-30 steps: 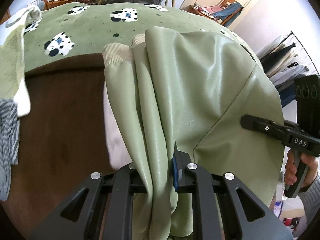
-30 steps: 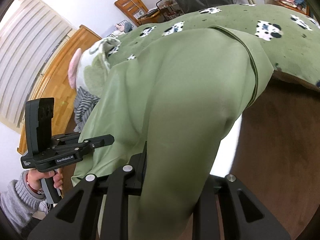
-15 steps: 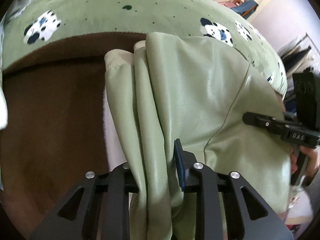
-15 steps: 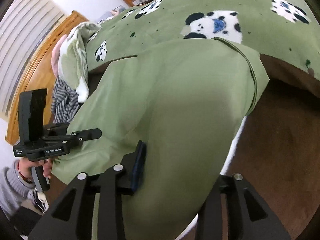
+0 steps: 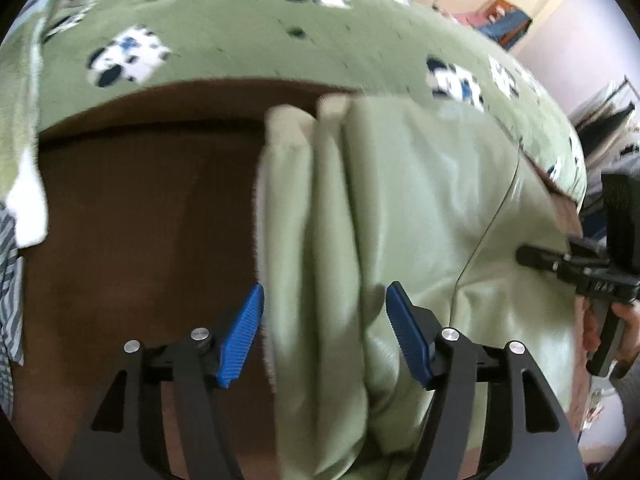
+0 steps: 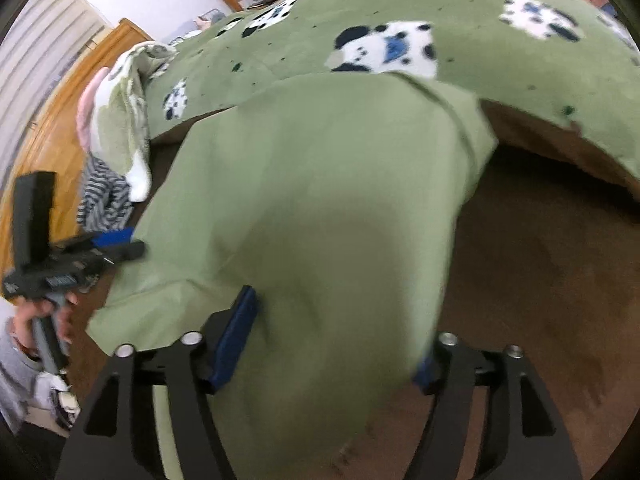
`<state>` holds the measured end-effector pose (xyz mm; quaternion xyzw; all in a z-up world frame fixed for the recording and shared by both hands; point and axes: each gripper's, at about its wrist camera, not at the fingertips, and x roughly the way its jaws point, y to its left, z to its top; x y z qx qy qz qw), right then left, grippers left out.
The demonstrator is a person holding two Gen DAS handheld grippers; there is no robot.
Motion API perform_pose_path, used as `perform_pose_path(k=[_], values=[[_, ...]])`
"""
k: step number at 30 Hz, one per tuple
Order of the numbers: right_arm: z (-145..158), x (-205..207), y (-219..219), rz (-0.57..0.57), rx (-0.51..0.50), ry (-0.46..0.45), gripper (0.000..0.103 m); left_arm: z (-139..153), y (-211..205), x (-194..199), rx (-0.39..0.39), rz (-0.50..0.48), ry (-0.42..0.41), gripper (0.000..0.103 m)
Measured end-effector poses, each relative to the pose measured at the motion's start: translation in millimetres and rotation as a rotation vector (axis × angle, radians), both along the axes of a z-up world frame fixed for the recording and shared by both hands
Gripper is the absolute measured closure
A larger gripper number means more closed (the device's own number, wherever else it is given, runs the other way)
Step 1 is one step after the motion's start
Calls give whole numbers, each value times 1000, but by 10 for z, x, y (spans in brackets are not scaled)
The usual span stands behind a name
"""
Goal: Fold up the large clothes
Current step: 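Lay the folded bundle on the bed and open both tools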
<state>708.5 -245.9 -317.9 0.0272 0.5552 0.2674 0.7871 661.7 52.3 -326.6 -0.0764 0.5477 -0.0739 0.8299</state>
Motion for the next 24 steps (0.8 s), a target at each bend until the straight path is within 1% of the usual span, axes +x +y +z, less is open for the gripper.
perform_pose_path(k=[1, 2, 5, 7, 9, 11, 13, 15, 16, 17, 18, 19, 20, 21, 22, 23, 24], values=[[45, -23, -43, -10, -25, -23, 24, 66, 64, -17, 3, 20, -9, 35], [87, -37, -105, -18, -39, -38, 23, 139, 121, -39, 5, 34, -18, 34], [225, -75, -323, -72, -44, -50, 23, 329, 197, -124, 1, 49, -47, 33], [379, -173, -464, -105, -39, -85, 23, 428, 173, -184, -6, 48, -57, 26], [549, -337, -529, -113, -35, -131, 23, 511, 61, -282, 12, 32, -63, 22], [668, -497, -512, -102, -37, -158, 24, 535, -85, -353, 31, 5, -67, 20], [763, -682, -411, -77, -27, -174, 29, 534, -284, -413, 49, -19, -68, 14], [817, -874, -295, -46, 7, -176, 43, 536, -481, -510, 53, -40, -66, 11], [831, -962, -245, -36, 25, -179, 47, 543, -542, -558, 49, -47, -66, 8], [826, -1051, -173, -20, 38, -172, 57, 537, -615, -600, 43, -53, -68, 7], [812, -1109, -110, -9, 36, -163, 63, 531, -670, -633, 33, -58, -71, 7], [777, -1175, -46, 1, 42, -153, 66, 517, -740, -675, 17, -66, -72, 7], [732, -1217, 9, 6, 47, -141, 74, 504, -780, -704, 4, -69, -73, 7], [664, -1257, 65, 11, 48, -121, 87, 486, -826, -745, -19, -74, -77, 7], [602, -1290, 112, 17, 45, -100, 94, 471, -856, -774, -32, -75, -77, 7], [504, -1333, 169, 25, 25, -72, 97, 440, -884, -811, -52, -78, -74, 7], [441, -1383, 200, 19, -5, -75, 97, 381, -901, -838, -70, -82, -60, 7]])
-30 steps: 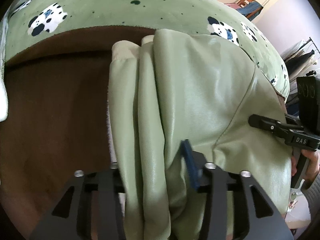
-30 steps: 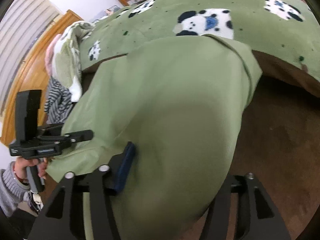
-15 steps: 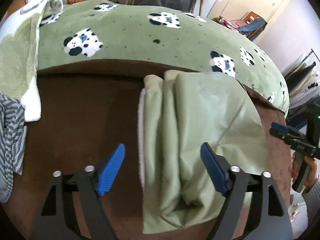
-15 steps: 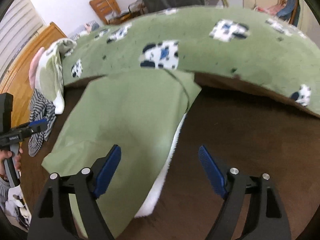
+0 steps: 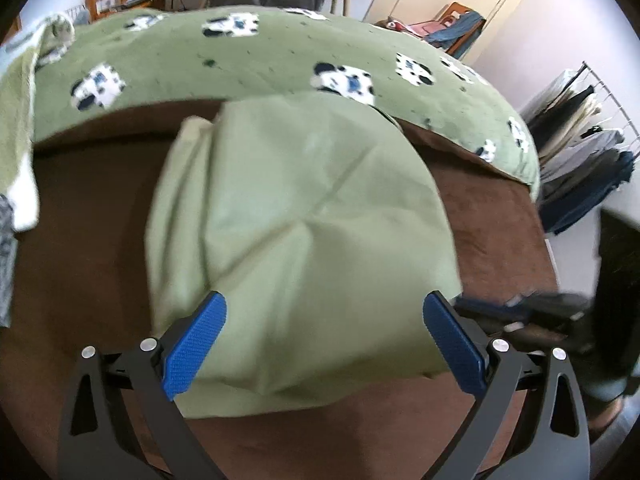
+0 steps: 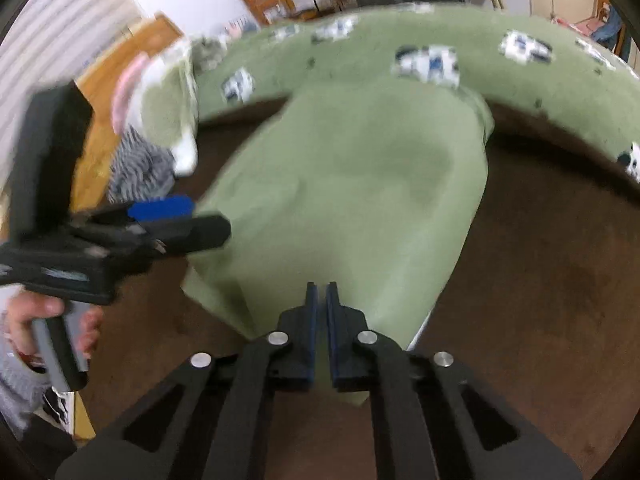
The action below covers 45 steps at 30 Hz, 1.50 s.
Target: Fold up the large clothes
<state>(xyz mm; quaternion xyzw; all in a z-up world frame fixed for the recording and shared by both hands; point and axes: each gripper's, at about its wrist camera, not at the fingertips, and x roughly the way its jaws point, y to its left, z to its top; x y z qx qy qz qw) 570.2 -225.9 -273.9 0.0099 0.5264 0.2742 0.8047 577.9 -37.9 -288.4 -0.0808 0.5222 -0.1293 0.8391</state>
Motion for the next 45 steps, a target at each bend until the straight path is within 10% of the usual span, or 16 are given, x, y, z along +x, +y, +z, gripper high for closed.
perform_pose_path(k=[22, 27, 33, 45], values=[[-372, -98, -90, -68, -21, 32, 101, -732, 398, -5, 58, 25, 76, 7], [-116, -249, -11, -58, -20, -56, 39, -405, 364, -180, 106, 25, -8, 7], [328, -518, -47, -83, 8, -120, 19, 82, 512, -453, 164, 69, -70, 7], [1455, -1418, -45, -162, -58, -215, 13, 1250, 541, -1368, 280, 154, -168, 7]])
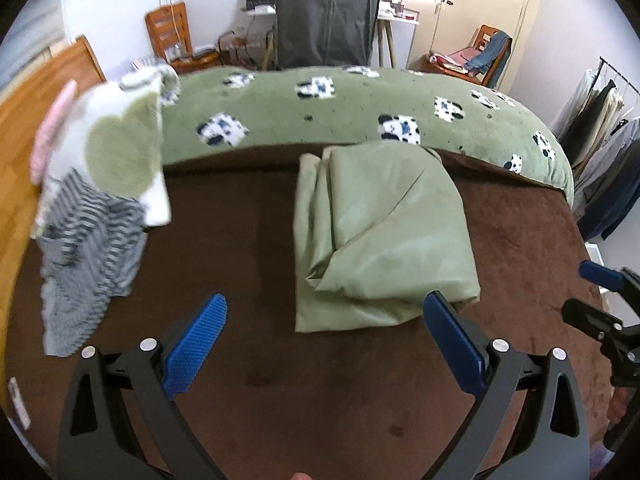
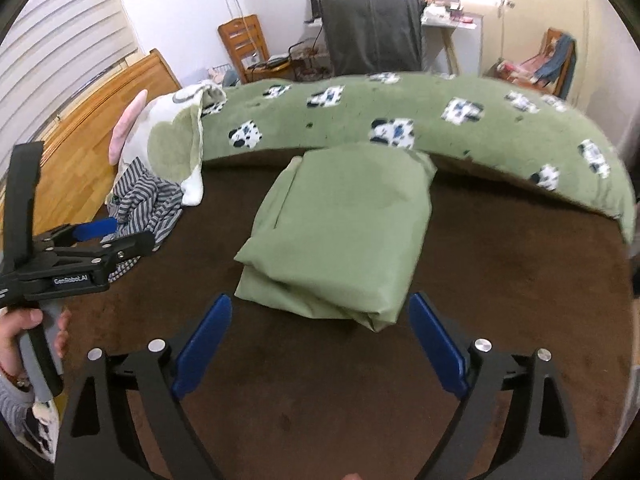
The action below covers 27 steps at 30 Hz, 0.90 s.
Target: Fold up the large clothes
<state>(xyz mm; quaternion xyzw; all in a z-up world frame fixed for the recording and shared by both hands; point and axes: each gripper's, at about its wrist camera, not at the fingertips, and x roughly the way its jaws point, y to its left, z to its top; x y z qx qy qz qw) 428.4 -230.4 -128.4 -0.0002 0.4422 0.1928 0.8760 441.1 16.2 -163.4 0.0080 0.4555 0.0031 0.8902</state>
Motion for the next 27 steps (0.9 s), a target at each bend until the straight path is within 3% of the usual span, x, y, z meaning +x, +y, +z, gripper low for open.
perform_pose_path(k=[6, 16, 21, 27], values=[[429, -652, -53, -52, -31, -59, 13, 378, -121, -518, 27, 2, -25, 7], [768, -1795, -18, -118, -24, -100, 13, 713, -228, -1647, 41, -41, -42, 7], [792, -2235, 23, -186, -18, -133, 13, 773, -130, -2083, 28, -68, -84, 7], [518, -2425, 173, -196, -32, -142, 13, 553, 10, -2251, 11, -52, -109, 7]])
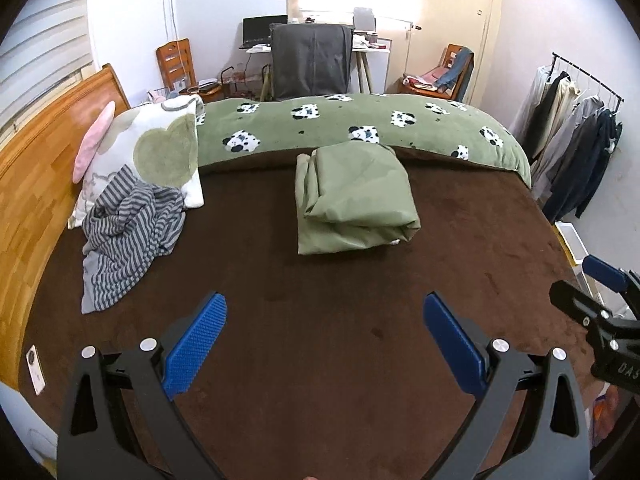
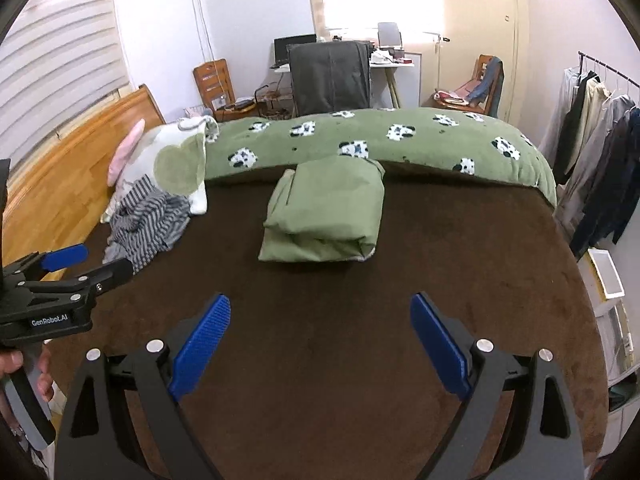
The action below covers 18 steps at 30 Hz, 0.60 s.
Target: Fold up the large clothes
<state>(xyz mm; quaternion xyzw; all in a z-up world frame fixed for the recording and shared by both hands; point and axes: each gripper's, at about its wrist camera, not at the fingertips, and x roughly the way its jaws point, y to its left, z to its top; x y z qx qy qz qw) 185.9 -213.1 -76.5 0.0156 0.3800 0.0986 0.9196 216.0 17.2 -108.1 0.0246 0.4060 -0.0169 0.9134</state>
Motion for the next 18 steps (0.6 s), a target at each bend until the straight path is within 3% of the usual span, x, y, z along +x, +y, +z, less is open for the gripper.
perform_pose_path(k=[9, 18], values=[[-534, 24, 146, -3, -12, 20, 13, -655, 46, 79, -12, 25, 37, 7], [-493, 89, 102, -11, -11, 5, 13, -671, -46, 78, -7, 25, 31, 7]])
